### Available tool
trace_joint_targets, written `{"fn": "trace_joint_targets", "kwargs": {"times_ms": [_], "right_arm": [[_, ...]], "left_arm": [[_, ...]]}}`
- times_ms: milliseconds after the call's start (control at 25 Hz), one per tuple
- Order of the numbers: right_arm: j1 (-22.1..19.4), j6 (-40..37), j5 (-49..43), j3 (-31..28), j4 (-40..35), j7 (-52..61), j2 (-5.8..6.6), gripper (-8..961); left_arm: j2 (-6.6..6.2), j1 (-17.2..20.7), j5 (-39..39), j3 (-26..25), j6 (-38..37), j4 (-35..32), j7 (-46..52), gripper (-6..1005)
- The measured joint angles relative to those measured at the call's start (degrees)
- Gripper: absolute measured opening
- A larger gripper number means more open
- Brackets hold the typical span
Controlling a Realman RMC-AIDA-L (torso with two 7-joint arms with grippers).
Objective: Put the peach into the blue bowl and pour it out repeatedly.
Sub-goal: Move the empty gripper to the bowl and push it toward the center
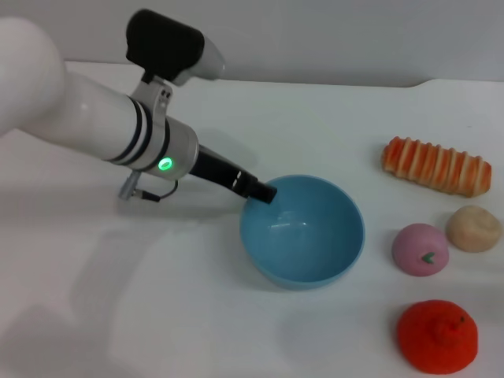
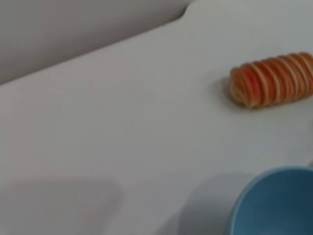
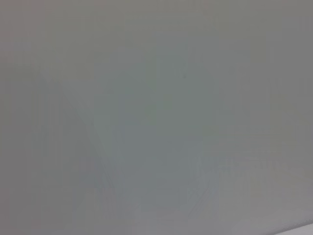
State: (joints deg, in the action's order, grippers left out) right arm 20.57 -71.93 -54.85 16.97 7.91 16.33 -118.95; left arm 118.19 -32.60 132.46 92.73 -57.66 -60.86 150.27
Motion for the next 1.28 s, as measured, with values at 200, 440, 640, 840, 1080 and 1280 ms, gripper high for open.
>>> {"fn": "trace_joint_targets", "kwargs": {"times_ms": [200,440,640,840,1080,1280], "right_arm": [[0.23,0.16,-0.04,0.0,0.0,-0.03,0.03,618],[0.35,0.2,-0.08,-0.01,0.0,-0.09,0.04,616],[0.35,0.29,-0.09,-0.01,0.0,-0.1,0.04,617],[0.25,0.32,-0.09,-0.01,0.0,-0.1,-0.03,618],[0.16,0.32,-0.09,-0.01,0.22,0.11,-0.12,618],[0.07,0.32,-0.09,-0.01,0.31,0.27,-0.14,617]], "left_arm": [[0.08,-0.07,-0.2,1.29,0.49,1.55,0.07,800],[0.26,-1.94,-0.52,4.41,2.74,5.87,0.52,791],[0.4,-2.92,-0.72,7.03,4.1,7.36,0.61,746],[0.21,-2.93,-3.53,6.94,4.56,7.66,0.52,700],[0.07,-3.01,-4.93,6.96,4.93,9.43,0.61,551],[0.13,-2.88,-4.94,7.06,4.54,9.51,0.63,409]]}}
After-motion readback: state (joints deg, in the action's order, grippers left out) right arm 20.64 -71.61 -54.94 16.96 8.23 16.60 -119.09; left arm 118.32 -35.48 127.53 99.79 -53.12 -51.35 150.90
